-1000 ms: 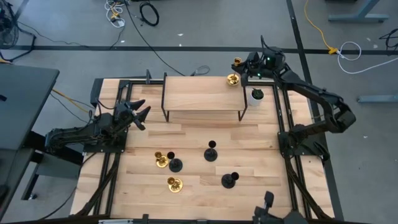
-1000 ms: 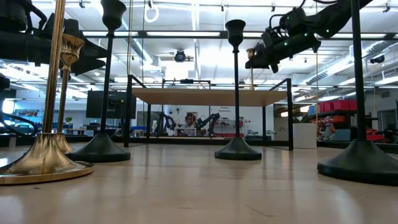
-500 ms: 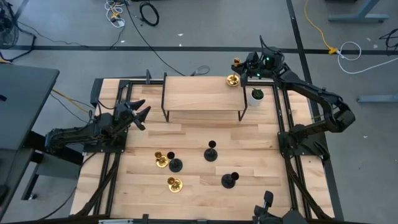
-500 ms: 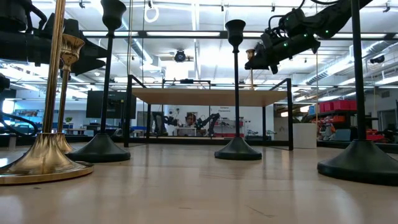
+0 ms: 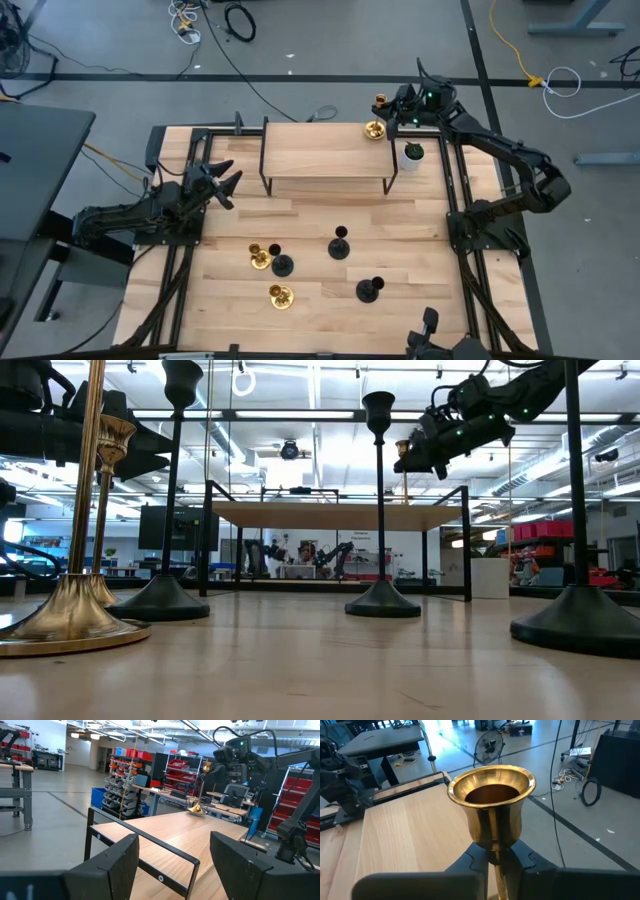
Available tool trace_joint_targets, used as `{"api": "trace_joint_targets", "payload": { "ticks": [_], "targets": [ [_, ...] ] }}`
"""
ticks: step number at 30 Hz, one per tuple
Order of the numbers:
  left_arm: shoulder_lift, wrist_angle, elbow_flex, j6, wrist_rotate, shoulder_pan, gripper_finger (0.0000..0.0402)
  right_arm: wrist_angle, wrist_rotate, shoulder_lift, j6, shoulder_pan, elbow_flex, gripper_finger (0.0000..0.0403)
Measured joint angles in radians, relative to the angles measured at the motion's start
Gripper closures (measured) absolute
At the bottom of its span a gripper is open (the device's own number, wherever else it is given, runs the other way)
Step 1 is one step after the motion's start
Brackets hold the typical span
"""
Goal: Pick & Place candle stick holders
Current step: Put the top right gold candle holder on the shelf, then put the bottom black candle holder on the shelf
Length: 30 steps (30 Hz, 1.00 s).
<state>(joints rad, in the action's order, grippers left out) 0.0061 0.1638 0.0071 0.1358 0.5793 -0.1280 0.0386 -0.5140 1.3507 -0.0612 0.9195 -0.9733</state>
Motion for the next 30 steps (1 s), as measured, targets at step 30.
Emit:
{"api": "trace_joint_targets", "payload": {
  "ticks": [30],
  "targets": [
    [0.000, 0.000, 0.000, 0.000, 0.000, 0.000, 0.0157, -0.010, 0.000, 0.037, 0.000, 0.000, 0.000, 0.0265]
  ]
}}
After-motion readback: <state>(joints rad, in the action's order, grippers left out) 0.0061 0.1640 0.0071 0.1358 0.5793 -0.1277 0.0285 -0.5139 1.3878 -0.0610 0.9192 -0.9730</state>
